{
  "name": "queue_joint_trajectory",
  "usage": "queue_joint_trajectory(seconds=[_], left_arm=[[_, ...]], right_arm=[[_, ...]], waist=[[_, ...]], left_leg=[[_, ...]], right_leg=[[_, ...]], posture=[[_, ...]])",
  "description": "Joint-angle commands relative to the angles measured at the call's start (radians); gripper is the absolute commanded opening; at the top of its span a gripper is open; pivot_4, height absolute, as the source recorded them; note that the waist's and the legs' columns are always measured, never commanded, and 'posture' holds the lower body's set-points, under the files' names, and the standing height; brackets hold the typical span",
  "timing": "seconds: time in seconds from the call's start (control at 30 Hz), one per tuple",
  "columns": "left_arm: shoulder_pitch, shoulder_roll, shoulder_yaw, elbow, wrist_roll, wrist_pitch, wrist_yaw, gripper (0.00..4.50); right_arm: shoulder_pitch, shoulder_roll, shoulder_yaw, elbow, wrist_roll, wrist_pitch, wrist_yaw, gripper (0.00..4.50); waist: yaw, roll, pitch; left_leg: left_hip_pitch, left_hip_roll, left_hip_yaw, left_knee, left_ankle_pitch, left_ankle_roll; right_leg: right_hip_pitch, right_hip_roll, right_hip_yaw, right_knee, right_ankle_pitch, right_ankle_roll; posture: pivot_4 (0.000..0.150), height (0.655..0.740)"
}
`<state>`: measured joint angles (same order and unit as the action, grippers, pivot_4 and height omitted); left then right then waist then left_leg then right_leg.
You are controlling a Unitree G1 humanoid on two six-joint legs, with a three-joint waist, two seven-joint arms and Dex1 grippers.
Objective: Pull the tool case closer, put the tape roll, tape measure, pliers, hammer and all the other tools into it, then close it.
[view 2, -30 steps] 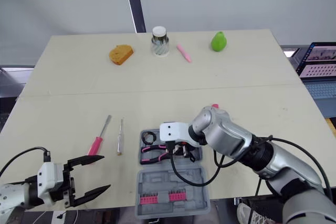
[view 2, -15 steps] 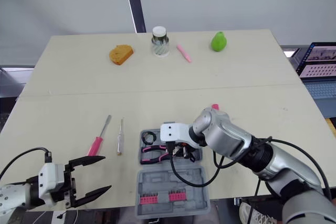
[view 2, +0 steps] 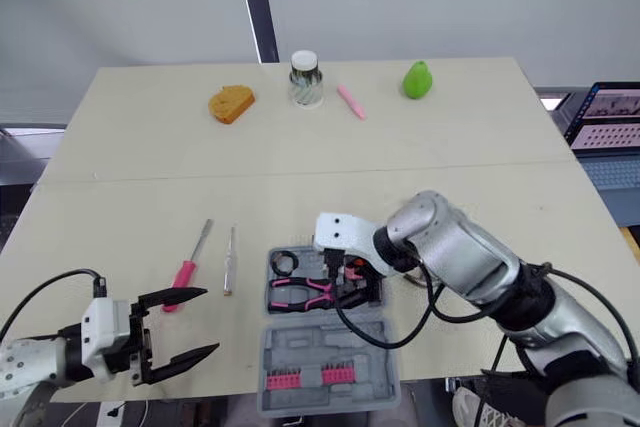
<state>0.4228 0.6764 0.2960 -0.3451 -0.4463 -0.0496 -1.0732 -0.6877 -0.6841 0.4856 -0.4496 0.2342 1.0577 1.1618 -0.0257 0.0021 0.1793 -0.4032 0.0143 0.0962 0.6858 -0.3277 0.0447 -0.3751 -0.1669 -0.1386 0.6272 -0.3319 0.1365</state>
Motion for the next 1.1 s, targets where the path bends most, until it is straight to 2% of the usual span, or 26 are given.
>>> queue_joint_trajectory(seconds=[0.03, 0.23, 0.57, 1.1], left_arm=[[-0.007, 0.001, -0.008, -0.024, -0.017, 0.005, 0.002, 4.5], [-0.031, 0.007, -0.024, -0.021, -0.016, 0.016, -0.005, 4.5], [-0.045, 0.024, -0.018, -0.035, -0.018, 0.039, -0.007, 4.5], [-0.03, 0.033, -0.004, -0.055, -0.026, 0.053, 0.002, 4.5]], right_arm=[[0.062, 0.023, -0.093, 0.0, 0.055, -0.074, -0.033, 3.15], [0.208, 0.083, -0.142, 0.065, 0.094, -0.257, -0.051, 0.07], [0.261, 0.147, -0.096, 0.294, 0.01, -0.52, -0.072, 0.02], [0.255, 0.209, -0.059, 0.436, -0.079, -0.591, -0.092, 0.02]], waist=[[0.0, 0.0, 0.0], [0.0, -0.001, 0.0], [0.0, -0.001, -0.001], [0.0, -0.002, -0.001]], left_leg=[[0.0, 0.0, 0.001, 0.0, 0.0, 0.0], [0.0, 0.0, 0.001, 0.0, 0.0, 0.0], [0.0, 0.0, 0.001, 0.0, 0.0, 0.0], [0.0, 0.0, 0.001, 0.0, 0.0, 0.0]], right_leg=[[0.0, 0.0, 0.0, 0.0, 0.0, 0.0], [0.0, 0.001, 0.0, 0.0, 0.0, 0.0], [0.0, 0.001, 0.0, 0.0, 0.0, 0.0], [0.0, 0.001, 0.0, 0.0, 0.0, 0.0]], posture=[[0.15, 0.695], [0.15, 0.695], [0.15, 0.695], [0.15, 0.695]])
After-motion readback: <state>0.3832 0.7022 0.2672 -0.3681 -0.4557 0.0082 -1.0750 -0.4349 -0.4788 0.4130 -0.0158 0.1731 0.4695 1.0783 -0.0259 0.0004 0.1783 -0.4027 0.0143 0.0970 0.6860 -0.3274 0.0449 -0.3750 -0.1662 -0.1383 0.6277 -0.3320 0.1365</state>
